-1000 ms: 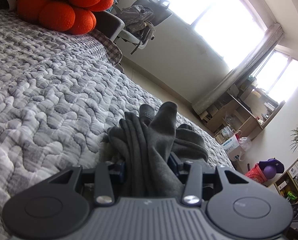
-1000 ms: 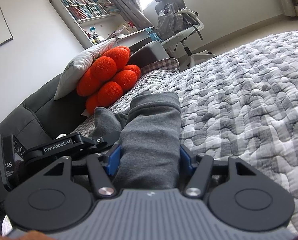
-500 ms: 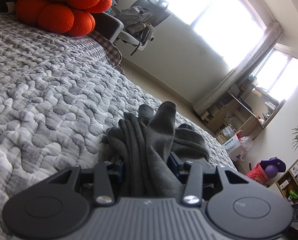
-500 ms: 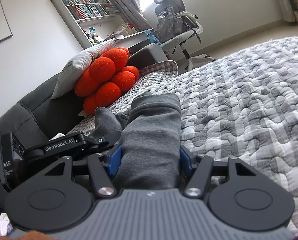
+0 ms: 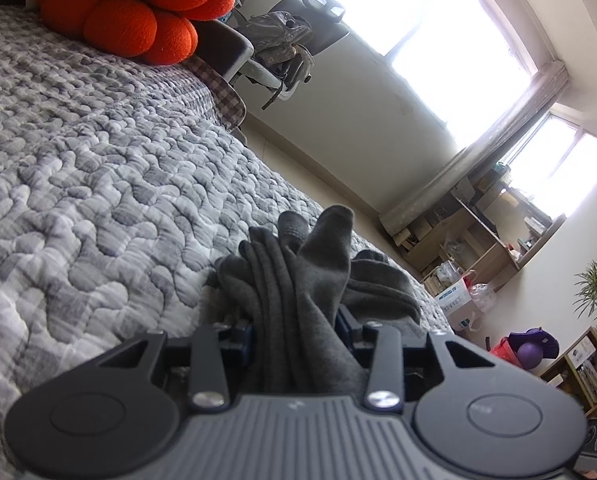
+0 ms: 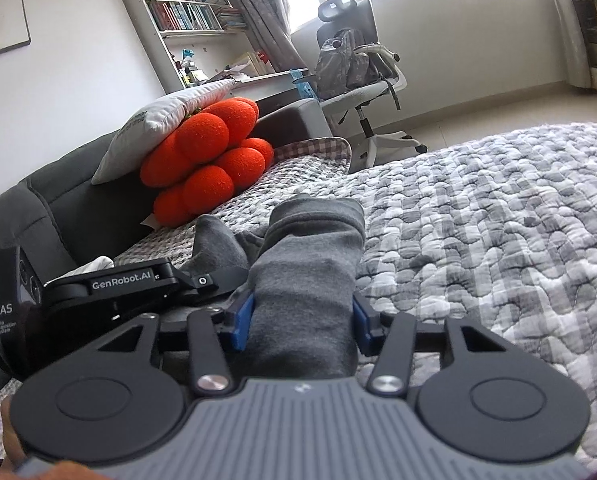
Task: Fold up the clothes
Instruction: 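Hold the folded grey shirt bundle closed in both tools, then carry the grey shirt bundle with both tools toward the clothes stack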
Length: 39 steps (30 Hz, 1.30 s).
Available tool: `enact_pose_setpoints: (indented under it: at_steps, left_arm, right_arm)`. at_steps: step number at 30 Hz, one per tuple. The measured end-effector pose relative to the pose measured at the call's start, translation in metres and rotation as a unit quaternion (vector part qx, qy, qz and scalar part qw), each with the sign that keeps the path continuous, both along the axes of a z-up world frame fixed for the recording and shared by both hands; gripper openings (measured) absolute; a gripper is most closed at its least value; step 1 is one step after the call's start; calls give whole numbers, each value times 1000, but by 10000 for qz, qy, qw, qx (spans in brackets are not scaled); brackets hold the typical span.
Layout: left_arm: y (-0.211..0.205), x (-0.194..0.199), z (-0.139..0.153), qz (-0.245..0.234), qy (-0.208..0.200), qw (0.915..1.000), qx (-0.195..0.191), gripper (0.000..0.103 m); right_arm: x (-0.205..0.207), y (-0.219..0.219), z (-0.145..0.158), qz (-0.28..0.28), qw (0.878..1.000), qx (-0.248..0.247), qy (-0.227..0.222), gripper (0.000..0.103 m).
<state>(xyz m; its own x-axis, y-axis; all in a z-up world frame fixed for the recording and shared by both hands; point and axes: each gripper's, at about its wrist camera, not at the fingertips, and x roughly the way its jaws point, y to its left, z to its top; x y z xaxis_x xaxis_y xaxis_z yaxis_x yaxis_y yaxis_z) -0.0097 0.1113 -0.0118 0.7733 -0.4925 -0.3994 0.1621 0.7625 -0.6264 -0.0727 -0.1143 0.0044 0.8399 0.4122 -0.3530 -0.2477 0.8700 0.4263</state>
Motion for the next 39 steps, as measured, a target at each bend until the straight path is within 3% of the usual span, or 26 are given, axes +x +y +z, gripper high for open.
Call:
enact_pose_setpoints:
  at_steps: [12, 21, 29, 39]
  left_arm:
    - [0, -11, 16, -56, -226, 9997, 60, 32]
    - [25, -25, 39, 169, -364, 9992, 73, 32]
    - [60, -42, 70, 587, -557, 9958, 431, 31]
    - [119, -48, 81, 1251, -243, 9891, 741, 31]
  right_arm:
    - [-8, -1, 7, -30, 10000, 24, -77, 50]
    - [-10, 17, 25, 248, 9992, -61, -299, 50]
    - [1, 49, 49, 827, 9946, -255, -568, 50]
    - [20, 120, 63, 1624, 9812, -772, -696, 49]
